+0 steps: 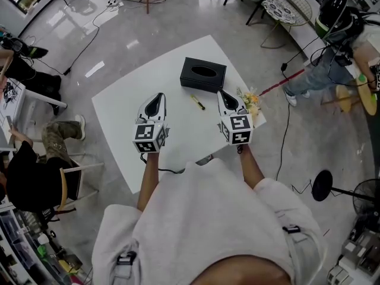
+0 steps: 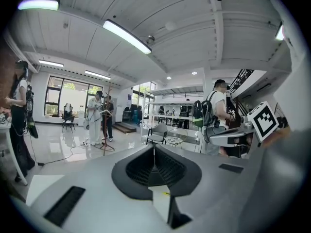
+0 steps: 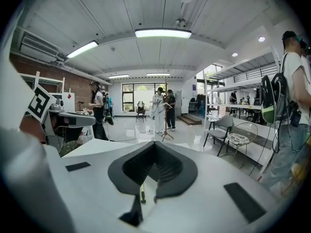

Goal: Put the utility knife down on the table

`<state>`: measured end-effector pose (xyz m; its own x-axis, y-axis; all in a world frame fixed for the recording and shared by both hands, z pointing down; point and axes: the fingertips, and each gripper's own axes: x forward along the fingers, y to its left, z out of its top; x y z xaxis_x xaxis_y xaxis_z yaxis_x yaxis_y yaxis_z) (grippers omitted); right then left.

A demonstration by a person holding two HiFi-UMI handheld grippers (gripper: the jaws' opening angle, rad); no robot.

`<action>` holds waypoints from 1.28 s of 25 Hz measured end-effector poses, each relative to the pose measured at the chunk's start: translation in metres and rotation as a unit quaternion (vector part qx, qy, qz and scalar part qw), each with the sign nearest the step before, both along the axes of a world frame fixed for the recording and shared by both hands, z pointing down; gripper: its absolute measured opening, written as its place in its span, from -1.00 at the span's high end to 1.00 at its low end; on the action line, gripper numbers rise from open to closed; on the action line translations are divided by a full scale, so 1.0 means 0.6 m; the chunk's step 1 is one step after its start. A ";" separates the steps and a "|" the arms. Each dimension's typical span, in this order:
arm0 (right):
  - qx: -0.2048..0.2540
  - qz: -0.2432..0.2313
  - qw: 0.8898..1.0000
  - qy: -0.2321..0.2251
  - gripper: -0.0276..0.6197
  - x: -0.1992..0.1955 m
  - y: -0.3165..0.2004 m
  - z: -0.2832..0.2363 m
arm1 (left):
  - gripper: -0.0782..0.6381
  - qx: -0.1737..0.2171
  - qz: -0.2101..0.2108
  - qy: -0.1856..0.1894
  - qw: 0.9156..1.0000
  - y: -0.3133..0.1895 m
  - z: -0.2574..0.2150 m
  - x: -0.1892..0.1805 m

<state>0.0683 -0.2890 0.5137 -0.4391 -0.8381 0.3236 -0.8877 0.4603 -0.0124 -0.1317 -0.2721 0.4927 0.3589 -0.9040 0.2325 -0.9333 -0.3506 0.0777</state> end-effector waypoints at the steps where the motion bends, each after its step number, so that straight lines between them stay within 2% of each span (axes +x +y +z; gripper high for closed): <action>1: 0.003 0.000 1.000 -0.001 0.82 0.000 -0.001 -0.003 | 0.72 0.004 0.000 -0.001 1.000 -0.002 -0.005 -0.001; 9: 0.018 0.000 1.000 -0.002 0.82 0.002 -0.009 -0.022 | 0.72 0.019 -0.002 -0.002 1.000 -0.010 -0.026 0.000; 32: 0.007 -0.004 1.000 0.002 0.82 -0.005 -0.009 -0.009 | 0.72 0.010 -0.001 -0.004 1.000 -0.011 -0.014 0.004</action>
